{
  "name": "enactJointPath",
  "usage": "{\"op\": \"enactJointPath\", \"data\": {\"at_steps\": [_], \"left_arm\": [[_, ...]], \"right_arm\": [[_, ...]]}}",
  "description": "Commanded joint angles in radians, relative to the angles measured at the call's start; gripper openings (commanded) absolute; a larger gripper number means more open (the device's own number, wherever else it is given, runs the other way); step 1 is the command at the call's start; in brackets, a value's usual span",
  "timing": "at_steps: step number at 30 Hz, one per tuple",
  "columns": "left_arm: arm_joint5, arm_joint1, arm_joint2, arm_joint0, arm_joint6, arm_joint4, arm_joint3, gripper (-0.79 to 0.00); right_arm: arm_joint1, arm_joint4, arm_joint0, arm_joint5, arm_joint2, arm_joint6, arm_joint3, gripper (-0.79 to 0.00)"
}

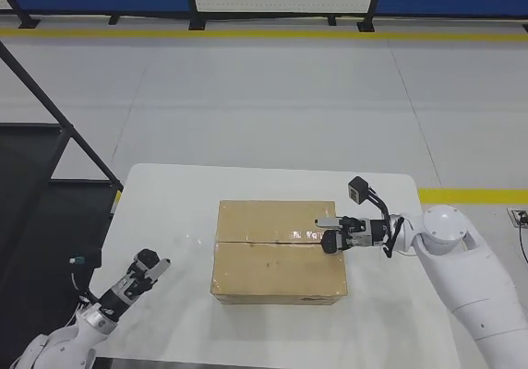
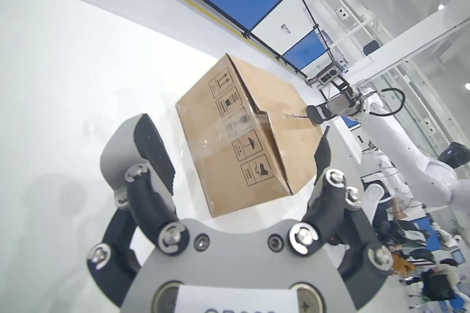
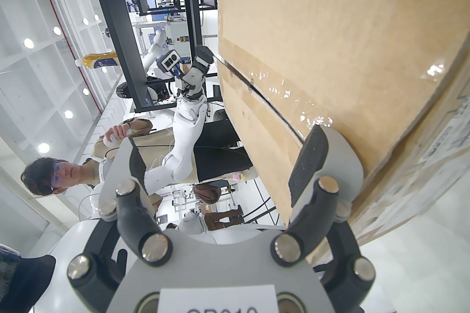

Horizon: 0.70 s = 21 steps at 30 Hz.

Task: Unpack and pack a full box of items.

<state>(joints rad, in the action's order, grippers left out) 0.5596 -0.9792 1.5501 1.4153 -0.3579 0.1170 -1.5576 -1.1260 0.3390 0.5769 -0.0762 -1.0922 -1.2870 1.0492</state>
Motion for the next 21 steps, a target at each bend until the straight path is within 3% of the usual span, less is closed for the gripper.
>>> {"op": "enactJointPath", "data": {"at_steps": [1, 6, 9, 16, 21], "left_arm": [[-0.115, -0.001, -0.019, -0.017, -0.095, -0.170, 0.006, 0.000], [-0.269, -0.004, -0.061, -0.067, -0.261, -0.304, 0.038, 0.000], [-0.302, -0.005, -0.089, -0.084, -0.307, -0.293, 0.042, 0.000], [-0.383, -0.028, -0.175, -0.152, -0.232, -0.315, 0.127, 0.000], [-0.339, -0.036, -0.239, -0.200, -0.101, -0.068, 0.169, 0.000]], "right_arm": [[0.000, 0.000, 0.000, 0.000, 0.000, 0.000, 0.000, 0.000], [0.000, 0.000, 0.000, 0.000, 0.000, 0.000, 0.000, 0.000], [0.000, 0.000, 0.000, 0.000, 0.000, 0.000, 0.000, 0.000], [0.000, 0.000, 0.000, 0.000, 0.000, 0.000, 0.000, 0.000], [0.000, 0.000, 0.000, 0.000, 0.000, 0.000, 0.000, 0.000]]}}
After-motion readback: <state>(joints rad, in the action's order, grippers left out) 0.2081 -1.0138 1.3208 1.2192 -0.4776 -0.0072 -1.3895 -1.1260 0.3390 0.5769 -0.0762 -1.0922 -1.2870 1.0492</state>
